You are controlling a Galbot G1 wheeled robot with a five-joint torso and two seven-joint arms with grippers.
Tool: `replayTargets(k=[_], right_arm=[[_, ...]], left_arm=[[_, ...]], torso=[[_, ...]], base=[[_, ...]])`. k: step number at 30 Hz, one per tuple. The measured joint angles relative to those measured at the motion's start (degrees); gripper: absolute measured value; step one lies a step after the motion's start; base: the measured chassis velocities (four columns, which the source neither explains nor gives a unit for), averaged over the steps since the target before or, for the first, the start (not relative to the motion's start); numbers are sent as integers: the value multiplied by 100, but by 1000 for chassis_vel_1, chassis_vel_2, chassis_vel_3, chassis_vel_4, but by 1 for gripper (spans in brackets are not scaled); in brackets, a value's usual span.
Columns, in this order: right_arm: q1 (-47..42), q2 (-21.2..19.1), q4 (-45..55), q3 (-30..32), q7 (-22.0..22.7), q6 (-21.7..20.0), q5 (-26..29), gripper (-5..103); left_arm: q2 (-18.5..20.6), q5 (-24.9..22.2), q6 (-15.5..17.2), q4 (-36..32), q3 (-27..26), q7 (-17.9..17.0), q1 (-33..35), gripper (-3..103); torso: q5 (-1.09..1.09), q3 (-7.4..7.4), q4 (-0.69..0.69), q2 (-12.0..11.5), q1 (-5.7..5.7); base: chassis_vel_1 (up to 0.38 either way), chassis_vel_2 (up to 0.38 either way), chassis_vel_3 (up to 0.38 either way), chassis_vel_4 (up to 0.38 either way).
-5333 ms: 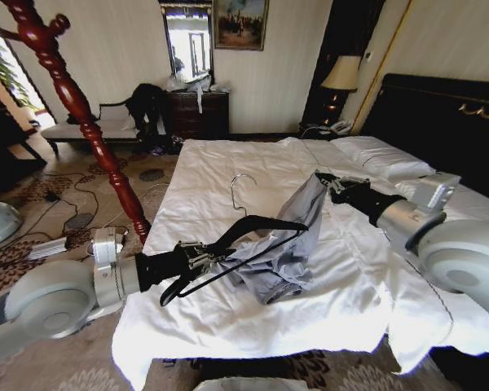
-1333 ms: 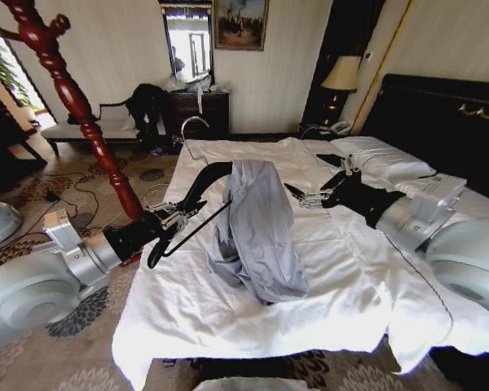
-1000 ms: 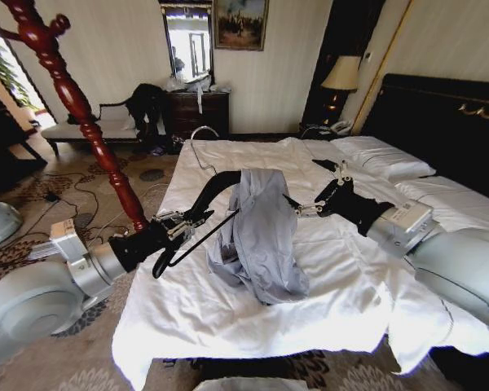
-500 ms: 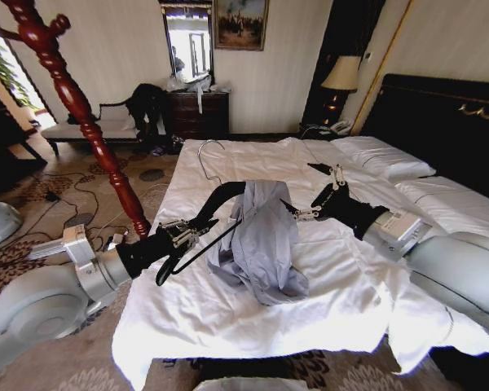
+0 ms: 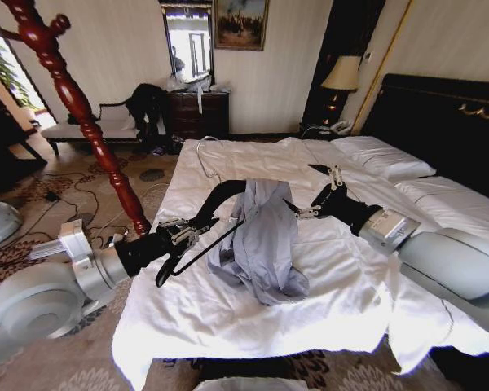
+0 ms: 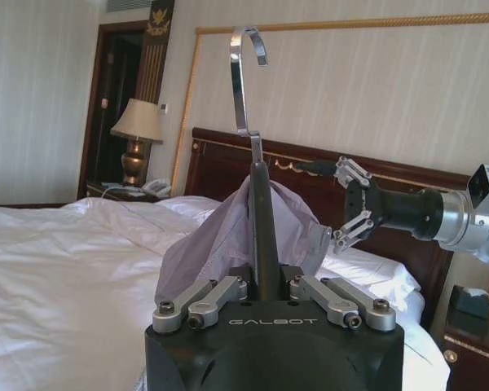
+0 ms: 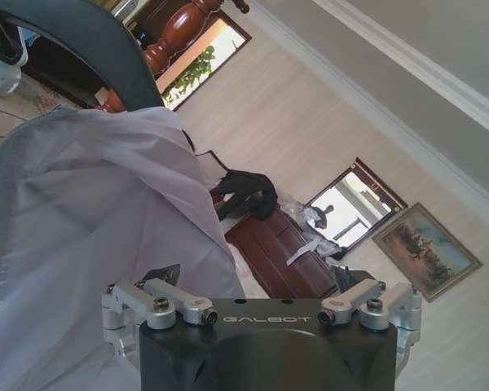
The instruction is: Pick up the clothes from the bed and hang them on the clothes hanger.
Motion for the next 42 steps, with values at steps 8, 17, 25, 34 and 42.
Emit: replayTargets(k=[8, 17, 25, 34, 42], right_arm=[[109, -33, -300, -179, -118, 246, -176, 100], [-418, 580, -653, 143, -185, 597, -712, 100], [-280, 1691, -2338, -11, -353, 1658, -1910, 100], [1287, 2473, -4055, -1098, -230, 2182, -1739, 100], [1725, 2537, -3830, -1657, -169, 2005, -1248, 100]], left_arm=[[75, 52, 2, 3, 51, -22, 45, 16], [-82, 28, 35, 7, -62, -77, 76, 16], [-74, -115, 62, 7, -258, -198, 115, 16], [-70, -153, 70, 7, -269, -226, 112, 16], [-97, -212, 75, 7, -303, -227, 89, 16]], torso=[[0, 0, 0, 0, 0], [1, 0, 0, 0, 0], [3, 0, -1, 0, 0], [4, 1, 3, 0, 0], [-1, 0, 0, 0, 1]], base=[[0, 0, 0, 0], [0, 0, 0, 0], [0, 0, 0, 0], [0, 0, 0, 0], [0, 0, 0, 0]])
